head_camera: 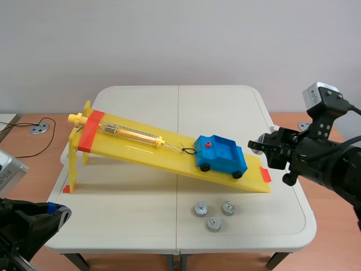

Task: Place the four metal weights on the blue cart on the ramp.

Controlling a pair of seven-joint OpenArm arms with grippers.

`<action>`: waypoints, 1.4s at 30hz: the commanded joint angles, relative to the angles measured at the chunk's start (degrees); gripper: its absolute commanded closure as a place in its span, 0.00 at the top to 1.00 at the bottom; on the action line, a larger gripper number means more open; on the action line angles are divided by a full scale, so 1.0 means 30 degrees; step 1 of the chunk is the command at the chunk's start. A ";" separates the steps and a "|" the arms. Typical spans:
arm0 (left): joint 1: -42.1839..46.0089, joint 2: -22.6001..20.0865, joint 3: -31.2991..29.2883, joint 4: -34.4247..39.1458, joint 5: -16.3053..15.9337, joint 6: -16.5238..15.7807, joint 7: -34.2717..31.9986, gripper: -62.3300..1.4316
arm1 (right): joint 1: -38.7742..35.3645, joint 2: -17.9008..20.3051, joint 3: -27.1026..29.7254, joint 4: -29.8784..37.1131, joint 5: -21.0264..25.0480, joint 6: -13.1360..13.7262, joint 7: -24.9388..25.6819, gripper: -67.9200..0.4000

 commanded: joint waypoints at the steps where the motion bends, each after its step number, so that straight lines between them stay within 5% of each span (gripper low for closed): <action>1: -0.0415 -0.0080 -0.0277 0.1188 -0.0845 -0.0386 -0.1836 0.08 | 0.2062 0.0153 -0.0612 0.1435 0.1217 0.0306 0.2645 0.02; 15: -0.0415 -0.0080 -0.0277 0.1188 -0.0845 -0.0386 -0.1836 0.08 | 0.4947 -0.0590 -0.1690 -0.2266 0.0765 0.0284 0.2958 0.02; 37: -0.0408 -0.0080 -0.0277 0.1188 -0.0845 -0.0386 -0.1829 0.08 | 0.6513 -0.0889 -0.1851 -0.4962 -0.0597 0.0219 0.4189 0.02; 42: -0.0408 -0.0080 -0.0277 0.1188 -0.0845 -0.0386 -0.1829 0.08 | 0.6513 -0.0882 -0.1843 -0.4962 -0.0670 0.0219 0.4437 0.24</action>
